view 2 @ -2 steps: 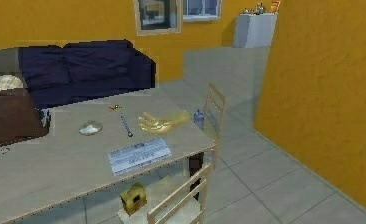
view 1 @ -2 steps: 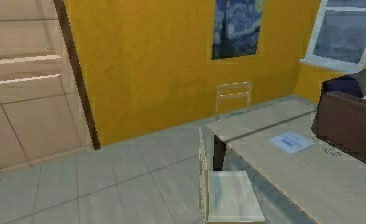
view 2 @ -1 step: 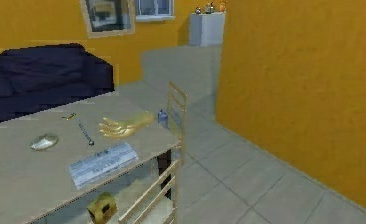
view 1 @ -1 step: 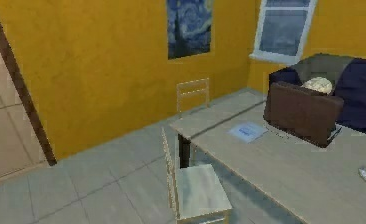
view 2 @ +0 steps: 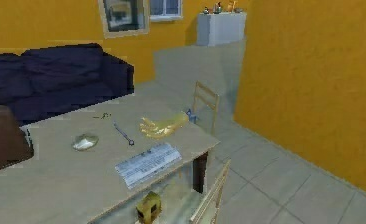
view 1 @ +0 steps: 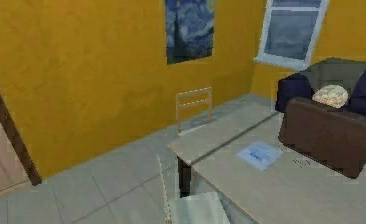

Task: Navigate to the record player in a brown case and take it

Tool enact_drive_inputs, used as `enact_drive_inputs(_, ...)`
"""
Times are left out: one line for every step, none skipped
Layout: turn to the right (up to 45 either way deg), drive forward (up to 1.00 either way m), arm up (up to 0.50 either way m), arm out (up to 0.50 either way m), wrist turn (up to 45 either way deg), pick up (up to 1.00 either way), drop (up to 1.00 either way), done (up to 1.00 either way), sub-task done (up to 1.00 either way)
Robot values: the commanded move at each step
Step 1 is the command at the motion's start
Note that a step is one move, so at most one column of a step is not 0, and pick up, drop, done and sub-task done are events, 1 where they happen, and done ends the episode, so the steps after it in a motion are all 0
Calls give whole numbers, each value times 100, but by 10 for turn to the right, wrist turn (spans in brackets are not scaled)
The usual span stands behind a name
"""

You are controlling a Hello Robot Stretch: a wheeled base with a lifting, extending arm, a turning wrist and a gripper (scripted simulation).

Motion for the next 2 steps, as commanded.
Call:
enact_drive_inputs(-450,0,0,0,0,0,0,0,0)
enact_drive_inputs(90,0,0,0,0,0,0,0,0)
